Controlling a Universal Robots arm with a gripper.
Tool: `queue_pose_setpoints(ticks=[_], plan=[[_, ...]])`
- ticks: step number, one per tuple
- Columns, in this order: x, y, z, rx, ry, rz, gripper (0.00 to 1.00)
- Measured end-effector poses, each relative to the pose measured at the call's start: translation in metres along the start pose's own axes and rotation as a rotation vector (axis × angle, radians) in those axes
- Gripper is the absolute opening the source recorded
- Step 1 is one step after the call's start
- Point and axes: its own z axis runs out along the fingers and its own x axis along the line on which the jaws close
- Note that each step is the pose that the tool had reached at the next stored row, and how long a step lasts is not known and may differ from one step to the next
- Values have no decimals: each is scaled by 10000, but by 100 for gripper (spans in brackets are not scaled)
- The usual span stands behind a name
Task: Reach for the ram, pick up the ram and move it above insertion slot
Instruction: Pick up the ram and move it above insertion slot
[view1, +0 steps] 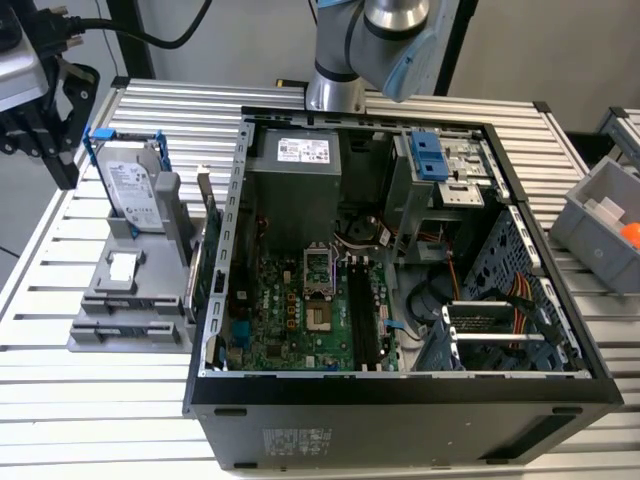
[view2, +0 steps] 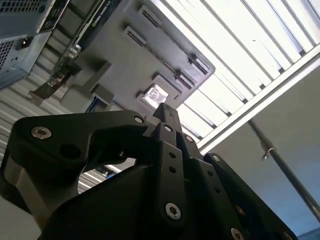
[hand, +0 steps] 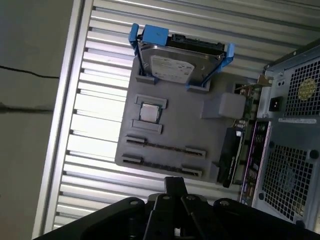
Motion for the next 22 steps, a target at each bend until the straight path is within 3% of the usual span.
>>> queue_pose_setpoints(ticks=[22], plan=[[1, 0, 0, -41, 110, -2257, 0]])
